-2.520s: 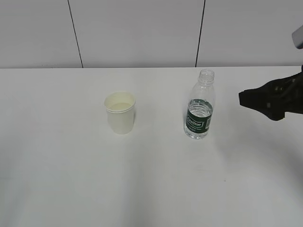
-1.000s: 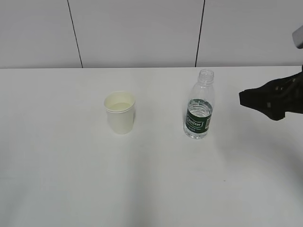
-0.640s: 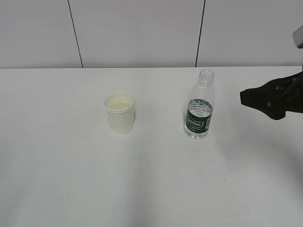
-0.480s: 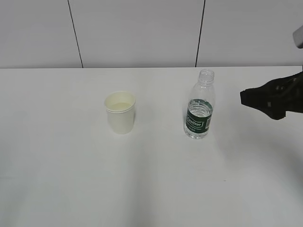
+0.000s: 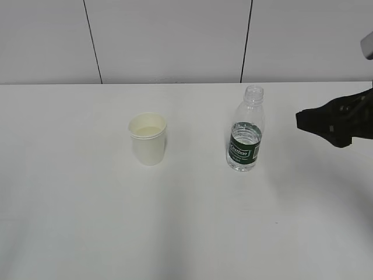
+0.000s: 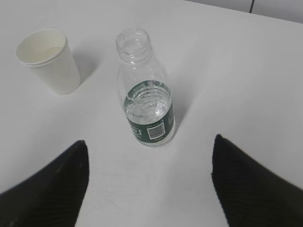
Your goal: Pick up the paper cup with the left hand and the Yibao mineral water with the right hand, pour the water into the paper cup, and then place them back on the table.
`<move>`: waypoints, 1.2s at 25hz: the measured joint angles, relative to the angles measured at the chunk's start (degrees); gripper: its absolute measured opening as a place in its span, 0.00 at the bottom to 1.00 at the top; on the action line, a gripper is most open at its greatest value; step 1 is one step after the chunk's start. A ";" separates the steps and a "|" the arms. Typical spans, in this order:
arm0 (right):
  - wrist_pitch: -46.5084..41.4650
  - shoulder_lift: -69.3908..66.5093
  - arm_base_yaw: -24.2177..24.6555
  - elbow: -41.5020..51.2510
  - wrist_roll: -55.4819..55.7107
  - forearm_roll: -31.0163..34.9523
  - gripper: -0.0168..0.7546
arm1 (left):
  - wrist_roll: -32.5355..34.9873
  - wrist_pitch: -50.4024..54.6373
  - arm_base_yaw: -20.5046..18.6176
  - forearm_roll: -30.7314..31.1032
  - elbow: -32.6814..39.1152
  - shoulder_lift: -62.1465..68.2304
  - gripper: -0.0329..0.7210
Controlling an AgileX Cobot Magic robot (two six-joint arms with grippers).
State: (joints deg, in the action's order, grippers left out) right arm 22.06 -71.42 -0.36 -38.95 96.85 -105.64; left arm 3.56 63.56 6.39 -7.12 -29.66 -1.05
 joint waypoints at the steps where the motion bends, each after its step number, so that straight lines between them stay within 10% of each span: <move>1: 0.00 0.00 0.00 0.00 0.00 0.00 0.79 | 0.00 0.00 -0.31 0.06 0.00 0.00 0.74; 30: -0.20 0.00 0.00 0.00 -1.14 0.00 0.79 | 0.00 0.00 -0.55 0.06 0.00 0.00 0.74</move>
State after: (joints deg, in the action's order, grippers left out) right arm 21.86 -71.42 -0.36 -38.95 95.72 -105.64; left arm 3.56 63.56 5.84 -7.06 -29.66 -1.05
